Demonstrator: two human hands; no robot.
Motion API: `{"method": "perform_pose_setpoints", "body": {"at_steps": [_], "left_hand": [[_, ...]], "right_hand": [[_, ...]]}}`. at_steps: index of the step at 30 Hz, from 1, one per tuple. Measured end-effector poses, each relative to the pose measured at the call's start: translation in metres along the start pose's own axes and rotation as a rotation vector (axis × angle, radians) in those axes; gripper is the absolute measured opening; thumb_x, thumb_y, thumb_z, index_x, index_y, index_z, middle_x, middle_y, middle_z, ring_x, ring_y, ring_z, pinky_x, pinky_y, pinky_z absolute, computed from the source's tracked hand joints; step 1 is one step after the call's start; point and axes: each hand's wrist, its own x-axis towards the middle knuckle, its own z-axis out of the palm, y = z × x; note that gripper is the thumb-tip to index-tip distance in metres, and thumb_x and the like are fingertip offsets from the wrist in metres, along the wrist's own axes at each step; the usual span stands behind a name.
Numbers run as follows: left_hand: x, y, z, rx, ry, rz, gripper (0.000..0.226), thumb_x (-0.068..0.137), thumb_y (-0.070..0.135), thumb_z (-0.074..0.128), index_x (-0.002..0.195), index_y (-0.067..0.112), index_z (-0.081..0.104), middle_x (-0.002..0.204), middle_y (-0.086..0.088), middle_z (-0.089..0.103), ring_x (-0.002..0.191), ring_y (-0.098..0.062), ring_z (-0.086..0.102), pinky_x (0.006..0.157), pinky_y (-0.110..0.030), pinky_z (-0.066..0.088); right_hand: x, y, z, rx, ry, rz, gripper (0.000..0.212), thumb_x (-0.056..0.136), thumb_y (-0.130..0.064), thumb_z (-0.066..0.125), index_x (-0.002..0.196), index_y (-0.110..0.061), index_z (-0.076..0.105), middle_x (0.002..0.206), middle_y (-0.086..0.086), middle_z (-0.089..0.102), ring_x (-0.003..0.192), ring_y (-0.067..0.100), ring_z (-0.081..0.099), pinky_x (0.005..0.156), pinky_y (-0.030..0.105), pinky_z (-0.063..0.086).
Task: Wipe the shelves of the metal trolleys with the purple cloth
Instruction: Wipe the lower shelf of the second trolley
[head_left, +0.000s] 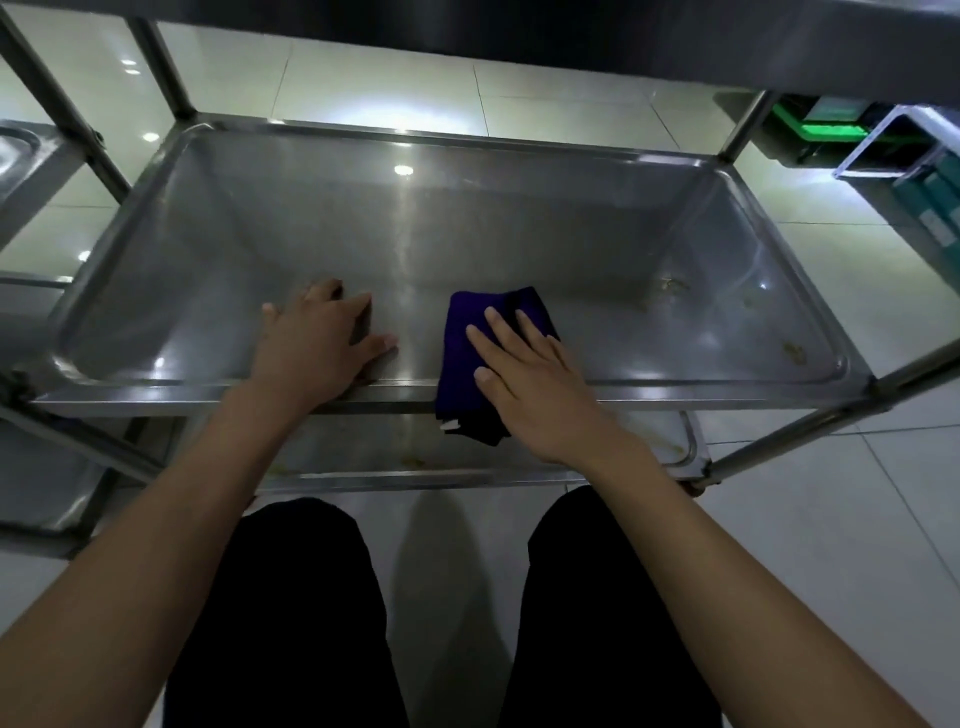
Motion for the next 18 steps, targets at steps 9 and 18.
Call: {"method": "perform_pose_setpoints", "body": {"at_steps": [9,18], "left_hand": [[-0.005,0.09,-0.004,-0.129,0.055,0.143,0.029,0.096,0.016,0.053,0.117,0.022,0.072,0.117,-0.007,0.064,0.103,-0.028,0.062,0.079,-0.038,0.049],[-0.016,0.094,0.024,0.039,0.016,0.127,0.055,0.103,0.04,0.014,0.122,0.014,0.058,0.126,-0.011,0.057,0.109,-0.036,0.059,0.094,-0.05,0.04]], "right_hand": [[-0.005,-0.021,0.007,0.066,0.013,0.09,0.066,0.103,-0.061,0.018,0.161,-0.03,0.006,0.168,-0.006,-0.009,0.153,0.022,-0.016,0.123,0.05,-0.009],[0.0,0.024,0.01,-0.011,0.077,0.074,0.066,0.101,-0.061,0.014,0.16,-0.034,0.007,0.168,-0.012,-0.004,0.154,0.018,-0.009,0.124,0.045,-0.005]]}}
